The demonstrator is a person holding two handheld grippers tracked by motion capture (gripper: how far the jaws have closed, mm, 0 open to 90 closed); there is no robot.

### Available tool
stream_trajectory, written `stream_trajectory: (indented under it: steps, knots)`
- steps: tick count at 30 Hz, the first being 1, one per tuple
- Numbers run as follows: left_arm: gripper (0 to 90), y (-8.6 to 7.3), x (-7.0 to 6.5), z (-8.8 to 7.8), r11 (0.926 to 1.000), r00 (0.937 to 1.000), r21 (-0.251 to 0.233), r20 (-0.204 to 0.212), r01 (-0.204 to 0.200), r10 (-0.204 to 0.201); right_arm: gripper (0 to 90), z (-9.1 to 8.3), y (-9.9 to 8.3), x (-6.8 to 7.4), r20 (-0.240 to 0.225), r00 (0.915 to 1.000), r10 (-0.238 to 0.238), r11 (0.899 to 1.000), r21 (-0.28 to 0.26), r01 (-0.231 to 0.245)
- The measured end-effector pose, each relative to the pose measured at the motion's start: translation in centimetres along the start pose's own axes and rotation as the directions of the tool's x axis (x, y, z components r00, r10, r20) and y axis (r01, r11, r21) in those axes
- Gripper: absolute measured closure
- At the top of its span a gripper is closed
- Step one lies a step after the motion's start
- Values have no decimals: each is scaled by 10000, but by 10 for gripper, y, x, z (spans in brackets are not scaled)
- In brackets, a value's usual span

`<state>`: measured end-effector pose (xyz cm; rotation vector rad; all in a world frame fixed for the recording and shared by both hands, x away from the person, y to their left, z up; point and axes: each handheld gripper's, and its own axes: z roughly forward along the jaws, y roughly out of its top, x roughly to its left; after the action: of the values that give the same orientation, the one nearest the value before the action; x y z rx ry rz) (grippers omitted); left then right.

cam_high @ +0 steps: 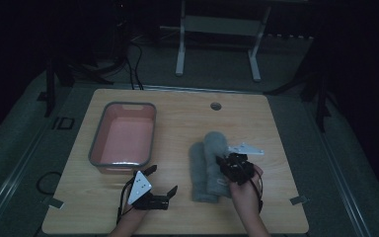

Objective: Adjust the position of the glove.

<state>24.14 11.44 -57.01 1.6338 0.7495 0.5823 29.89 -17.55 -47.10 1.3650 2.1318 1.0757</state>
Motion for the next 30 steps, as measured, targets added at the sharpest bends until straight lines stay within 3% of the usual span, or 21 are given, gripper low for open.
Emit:
stream_trajectory:
  steps: [6,13,20,30]
  knots:
    - [11,0,0,0,10000,10000,-14,11,21,-21,803,18,-2,16,-202,9998,33,9995,314,-27]
    - [11,0,0,0,10000,10000,-11,26,46,-46,791,35,-11,23,-447,9984,338,9963,806,-301]
    - [11,0,0,0,10000,10000,2,31,24,-24,777,49,-16,23,-145,9995,295,9950,955,-279]
    - [11,0,0,0,10000,10000,33,7,18,-18,550,57,-22,24,-446,9986,274,9949,984,-229]
